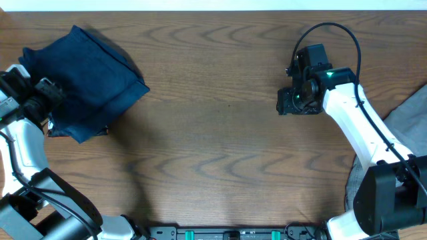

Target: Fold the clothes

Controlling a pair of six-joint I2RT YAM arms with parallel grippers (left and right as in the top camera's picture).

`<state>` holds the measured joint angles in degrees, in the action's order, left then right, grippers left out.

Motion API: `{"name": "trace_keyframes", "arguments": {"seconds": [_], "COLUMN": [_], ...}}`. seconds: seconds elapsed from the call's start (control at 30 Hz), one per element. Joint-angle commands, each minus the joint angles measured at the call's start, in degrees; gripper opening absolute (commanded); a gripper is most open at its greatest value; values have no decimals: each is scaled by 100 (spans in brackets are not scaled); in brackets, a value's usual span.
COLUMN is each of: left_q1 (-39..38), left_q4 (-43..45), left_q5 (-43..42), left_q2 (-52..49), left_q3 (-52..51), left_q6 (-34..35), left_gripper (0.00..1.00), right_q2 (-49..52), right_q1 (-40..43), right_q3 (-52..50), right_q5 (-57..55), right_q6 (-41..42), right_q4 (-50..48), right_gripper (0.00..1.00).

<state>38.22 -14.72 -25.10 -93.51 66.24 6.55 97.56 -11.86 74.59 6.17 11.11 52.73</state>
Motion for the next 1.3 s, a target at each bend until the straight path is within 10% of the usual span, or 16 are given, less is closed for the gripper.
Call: {"name": "trace_keyframes", "arguments": {"seconds": [0.0, 0.27, 0.57, 0.97, 1.27], "left_q1": [92, 111, -2103, -3866, -3869], "left_q4": [59, 76, -597, -4419, -4393], "left_q5": [57, 11, 295, 1307, 1410], "left_q2": [146, 1213, 1224, 1172, 3176], "left_q3": [28, 87, 85, 85, -817], "left_q6": [413, 1543, 623, -39, -48], "left_gripper": [98, 98, 98, 98, 98], "right_q2": [-103, -103, -103, -321, -1919], "right_q1": [22, 42, 181, 1268, 1207], "right_q3": [72, 72, 72, 74, -481], "right_q5": [-35, 136, 866, 863, 380], "right_q6": [39, -4, -479, -435, -295], "right_q4": [15, -245, -929, 503, 540], "right_gripper": [62, 80, 99, 99, 99]}}
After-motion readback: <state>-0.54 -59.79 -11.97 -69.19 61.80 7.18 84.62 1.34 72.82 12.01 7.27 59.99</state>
